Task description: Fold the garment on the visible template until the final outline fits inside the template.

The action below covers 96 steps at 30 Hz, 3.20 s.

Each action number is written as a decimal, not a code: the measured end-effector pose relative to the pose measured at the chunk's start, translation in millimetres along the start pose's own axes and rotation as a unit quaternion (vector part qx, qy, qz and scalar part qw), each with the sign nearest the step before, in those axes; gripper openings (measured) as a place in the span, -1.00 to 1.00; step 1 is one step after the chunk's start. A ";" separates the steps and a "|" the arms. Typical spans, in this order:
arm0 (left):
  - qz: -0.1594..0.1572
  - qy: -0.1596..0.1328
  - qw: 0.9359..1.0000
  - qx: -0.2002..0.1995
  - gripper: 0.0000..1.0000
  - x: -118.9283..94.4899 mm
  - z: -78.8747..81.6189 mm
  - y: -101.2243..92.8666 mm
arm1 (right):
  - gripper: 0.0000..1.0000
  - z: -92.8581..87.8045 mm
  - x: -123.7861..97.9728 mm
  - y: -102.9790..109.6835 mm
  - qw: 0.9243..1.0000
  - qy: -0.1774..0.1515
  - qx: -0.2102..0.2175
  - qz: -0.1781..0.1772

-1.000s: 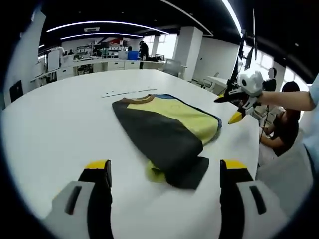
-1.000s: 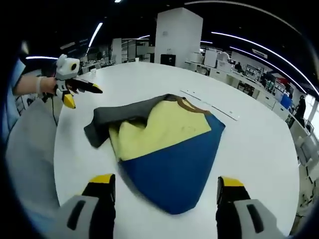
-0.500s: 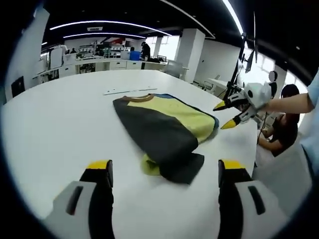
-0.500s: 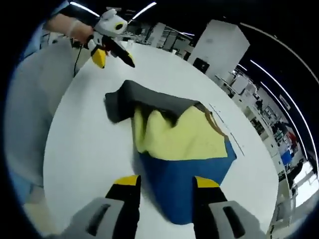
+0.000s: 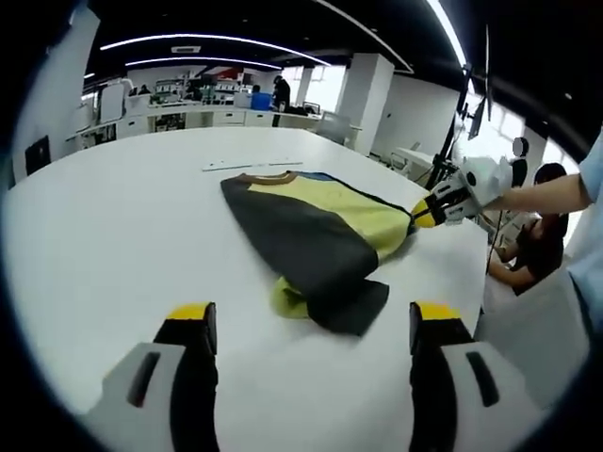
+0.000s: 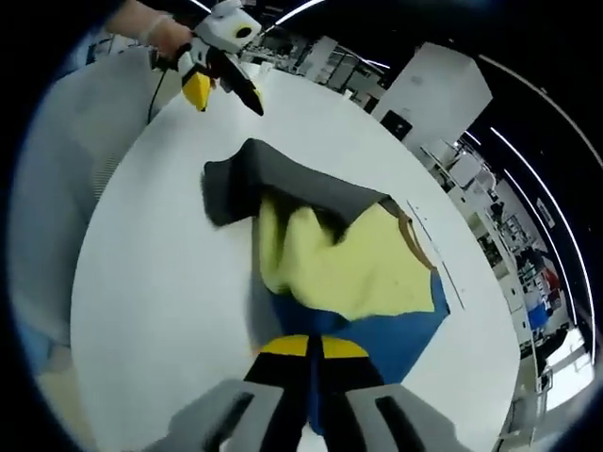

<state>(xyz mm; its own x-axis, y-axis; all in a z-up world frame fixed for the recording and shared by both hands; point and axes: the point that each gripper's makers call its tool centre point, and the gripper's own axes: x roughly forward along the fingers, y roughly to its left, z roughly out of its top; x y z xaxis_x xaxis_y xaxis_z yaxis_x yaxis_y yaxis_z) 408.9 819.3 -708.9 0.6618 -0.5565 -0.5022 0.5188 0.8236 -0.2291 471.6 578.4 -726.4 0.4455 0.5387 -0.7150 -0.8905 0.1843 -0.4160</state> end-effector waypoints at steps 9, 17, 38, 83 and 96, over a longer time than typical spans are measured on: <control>-0.005 0.003 1.000 -0.006 0.59 4.4 -5.3 -2.2 | -1.00 39.6 -8.7 -31.7 0.999 -0.004 -0.027 0.036; -0.003 -0.006 1.000 -0.013 0.58 3.0 -1.6 -0.3 | -1.00 81.3 20.7 -59.8 0.994 0.005 -0.075 0.081; 0.023 -0.026 0.998 -0.047 0.54 -17.7 -5.4 4.4 | -1.00 70.7 111.2 -45.4 0.980 0.073 -0.096 0.159; -0.014 -0.018 0.999 -0.028 0.54 -11.4 -7.5 -19.0 | 0.43 59.3 28.9 -39.1 0.997 -0.024 -0.022 0.076; -0.011 -0.020 0.999 -0.030 0.53 -11.8 -6.8 -17.7 | 0.14 63.5 29.3 -16.9 0.996 -0.037 -0.037 0.077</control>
<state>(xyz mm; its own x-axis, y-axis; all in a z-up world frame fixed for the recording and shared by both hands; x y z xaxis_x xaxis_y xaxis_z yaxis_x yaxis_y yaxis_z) 388.3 812.0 -704.6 0.6723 -0.5776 -0.4630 0.5012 0.8154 -0.2895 493.8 643.3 -704.7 0.2938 0.6152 -0.7316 -0.9373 0.0352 -0.3468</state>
